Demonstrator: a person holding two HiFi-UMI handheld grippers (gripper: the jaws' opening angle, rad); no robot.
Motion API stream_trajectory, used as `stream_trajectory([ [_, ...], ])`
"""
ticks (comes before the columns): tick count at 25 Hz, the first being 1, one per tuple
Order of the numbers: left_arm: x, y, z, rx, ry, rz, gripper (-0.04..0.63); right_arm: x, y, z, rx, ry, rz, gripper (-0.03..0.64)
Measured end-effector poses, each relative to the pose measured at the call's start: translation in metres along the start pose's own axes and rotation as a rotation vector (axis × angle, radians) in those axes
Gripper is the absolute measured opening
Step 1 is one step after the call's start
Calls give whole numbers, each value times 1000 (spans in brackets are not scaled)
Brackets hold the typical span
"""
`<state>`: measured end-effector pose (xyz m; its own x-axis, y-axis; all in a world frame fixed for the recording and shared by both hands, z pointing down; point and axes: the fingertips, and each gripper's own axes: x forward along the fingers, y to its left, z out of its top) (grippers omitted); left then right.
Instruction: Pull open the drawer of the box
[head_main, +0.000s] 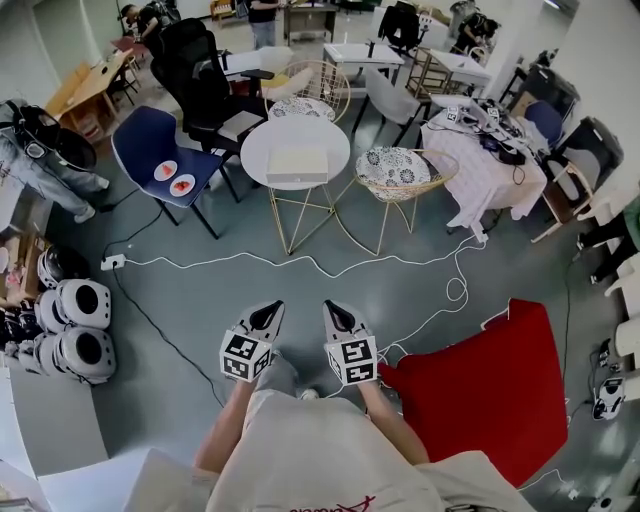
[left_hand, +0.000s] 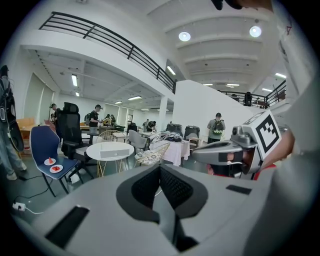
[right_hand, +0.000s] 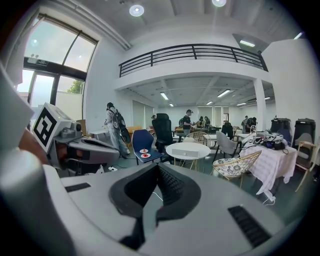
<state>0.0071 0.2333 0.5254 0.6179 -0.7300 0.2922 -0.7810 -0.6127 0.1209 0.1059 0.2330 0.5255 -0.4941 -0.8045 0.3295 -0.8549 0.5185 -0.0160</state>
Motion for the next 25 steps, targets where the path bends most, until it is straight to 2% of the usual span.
stream_trajectory([
  [13, 46, 51, -1, -33, 18, -12, 12, 61, -29, 4, 6, 28, -16, 15],
  [25, 136, 161, 28, -52, 41, -52, 12, 190, -72, 39, 23, 67, -45, 15],
])
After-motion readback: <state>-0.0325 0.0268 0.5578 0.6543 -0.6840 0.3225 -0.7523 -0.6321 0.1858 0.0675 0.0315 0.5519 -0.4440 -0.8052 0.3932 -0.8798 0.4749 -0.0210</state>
